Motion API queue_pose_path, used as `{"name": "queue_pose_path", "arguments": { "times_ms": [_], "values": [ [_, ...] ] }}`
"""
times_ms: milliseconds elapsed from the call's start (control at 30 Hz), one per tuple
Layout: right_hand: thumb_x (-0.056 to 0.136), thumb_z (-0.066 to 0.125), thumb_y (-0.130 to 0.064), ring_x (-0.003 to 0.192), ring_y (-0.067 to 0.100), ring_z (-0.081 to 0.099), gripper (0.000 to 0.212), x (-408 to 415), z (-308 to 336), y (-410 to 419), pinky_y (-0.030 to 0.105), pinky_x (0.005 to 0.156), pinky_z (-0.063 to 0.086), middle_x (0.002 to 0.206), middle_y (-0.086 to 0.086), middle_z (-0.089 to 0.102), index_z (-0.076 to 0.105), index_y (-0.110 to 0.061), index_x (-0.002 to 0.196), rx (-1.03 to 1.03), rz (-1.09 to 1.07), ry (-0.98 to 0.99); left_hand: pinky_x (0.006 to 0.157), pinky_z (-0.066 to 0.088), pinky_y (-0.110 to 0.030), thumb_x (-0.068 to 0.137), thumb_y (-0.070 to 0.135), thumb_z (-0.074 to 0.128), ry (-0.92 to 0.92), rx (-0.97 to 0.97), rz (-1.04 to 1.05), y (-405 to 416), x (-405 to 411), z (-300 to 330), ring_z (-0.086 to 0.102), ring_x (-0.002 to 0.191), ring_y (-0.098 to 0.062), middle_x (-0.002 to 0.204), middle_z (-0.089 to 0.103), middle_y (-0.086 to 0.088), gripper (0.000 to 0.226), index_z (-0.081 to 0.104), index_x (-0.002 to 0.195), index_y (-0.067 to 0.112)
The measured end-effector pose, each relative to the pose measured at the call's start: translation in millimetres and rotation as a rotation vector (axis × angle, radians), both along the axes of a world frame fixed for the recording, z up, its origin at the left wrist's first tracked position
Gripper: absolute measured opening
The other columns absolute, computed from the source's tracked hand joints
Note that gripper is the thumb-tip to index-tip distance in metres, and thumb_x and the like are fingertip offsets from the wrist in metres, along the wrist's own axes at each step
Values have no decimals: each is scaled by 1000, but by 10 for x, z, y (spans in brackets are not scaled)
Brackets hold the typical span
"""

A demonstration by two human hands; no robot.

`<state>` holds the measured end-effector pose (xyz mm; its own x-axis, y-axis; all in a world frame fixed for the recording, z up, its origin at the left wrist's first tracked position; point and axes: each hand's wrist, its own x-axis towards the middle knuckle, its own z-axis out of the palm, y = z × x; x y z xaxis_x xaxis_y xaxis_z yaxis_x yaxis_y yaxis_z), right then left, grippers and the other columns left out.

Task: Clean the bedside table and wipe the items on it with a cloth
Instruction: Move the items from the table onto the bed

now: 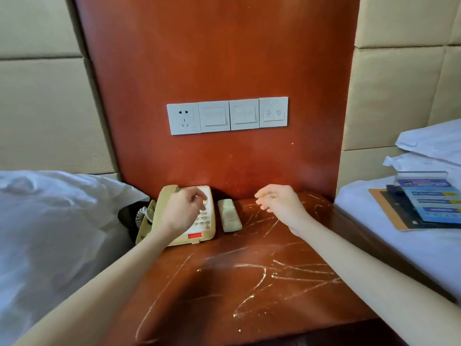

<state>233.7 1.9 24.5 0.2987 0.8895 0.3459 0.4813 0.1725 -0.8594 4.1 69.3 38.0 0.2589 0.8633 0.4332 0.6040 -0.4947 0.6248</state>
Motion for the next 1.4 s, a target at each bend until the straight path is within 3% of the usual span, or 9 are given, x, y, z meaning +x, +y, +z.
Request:
{"name": "queue_pose_path", "arguments": {
  "times_ms": [233, 333, 500, 600, 733, 900, 1000, 1267, 1400],
  "values": [
    [83, 67, -19, 104, 18, 53, 39, -422, -224, 362, 21, 68, 44, 118, 3, 56, 57, -19, 120, -176, -26, -188, 74, 53, -40, 94, 18, 45, 203, 64, 85, -16, -341, -199, 63, 82, -20, 94, 70, 0, 23, 62, 108, 21],
    [82, 66, -26, 118, 25, 44, 51, -564, -278, 483, 37, 90, 45, 126, 8, 49, 47, -16, 128, -271, -63, -365, 77, 51, -39, 95, 20, 45, 217, 116, 101, 4, -380, -249, 62, 92, -25, 106, 67, -5, 24, 61, 113, 19],
    [82, 63, -43, 112, 30, 50, 60, -718, -275, 604, 40, 81, 48, 122, 11, 53, 40, -12, 128, -314, -98, -633, 84, 49, -42, 95, 20, 47, 159, 186, 144, 70, -386, -279, 59, 99, -29, 115, 63, -7, 26, 62, 115, 15],
    [83, 61, -42, 115, 33, 51, 68, -774, -287, 666, 40, 83, 48, 128, 14, 51, 34, -9, 136, -358, -151, -764, 88, 38, -36, 95, 21, 47, 240, 290, 223, 91, -374, -397, 54, 104, -25, 113, 62, -3, 24, 62, 114, 16],
    [79, 63, -40, 106, 31, 57, 60, -798, -274, 734, 34, 69, 44, 122, 12, 54, 45, -8, 126, -448, -181, -760, 88, 28, -34, 95, 22, 46, 258, 329, 242, 122, -362, -500, 50, 108, -22, 113, 61, 1, 25, 62, 115, 19],
    [74, 65, -44, 86, 24, 59, 38, -722, -216, 768, 29, 56, 42, 104, 6, 58, 50, -15, 93, -493, -146, -729, 91, 28, -33, 95, 22, 47, 224, 318, 218, 125, -373, -526, 49, 110, -20, 115, 61, 2, 24, 62, 113, 19],
    [71, 66, -44, 80, 23, 61, 34, -644, -171, 752, 32, 59, 51, 95, 4, 57, 50, -16, 83, -481, -143, -663, 90, 30, -35, 95, 21, 47, 222, 328, 201, 120, -386, -521, 51, 108, -21, 114, 62, 2, 23, 62, 112, 19],
    [74, 65, -44, 71, 18, 54, 35, -371, 9, 503, 29, 53, 41, 92, 1, 42, 47, -14, 80, -337, -116, -726, 91, 36, -35, 95, 14, 49, 219, 318, 85, 41, -388, -504, 54, 109, -24, 122, 62, -3, 28, 62, 120, 14],
    [76, 65, -45, 72, 16, 56, 37, -318, 113, 194, 32, 58, 52, 93, 0, 39, 49, -15, 91, -209, -69, -851, 97, 38, -34, 96, 26, 54, 196, 300, 21, -25, -345, -470, 51, 120, -23, 132, 56, -2, 41, 51, 137, 18]
  ]
}}
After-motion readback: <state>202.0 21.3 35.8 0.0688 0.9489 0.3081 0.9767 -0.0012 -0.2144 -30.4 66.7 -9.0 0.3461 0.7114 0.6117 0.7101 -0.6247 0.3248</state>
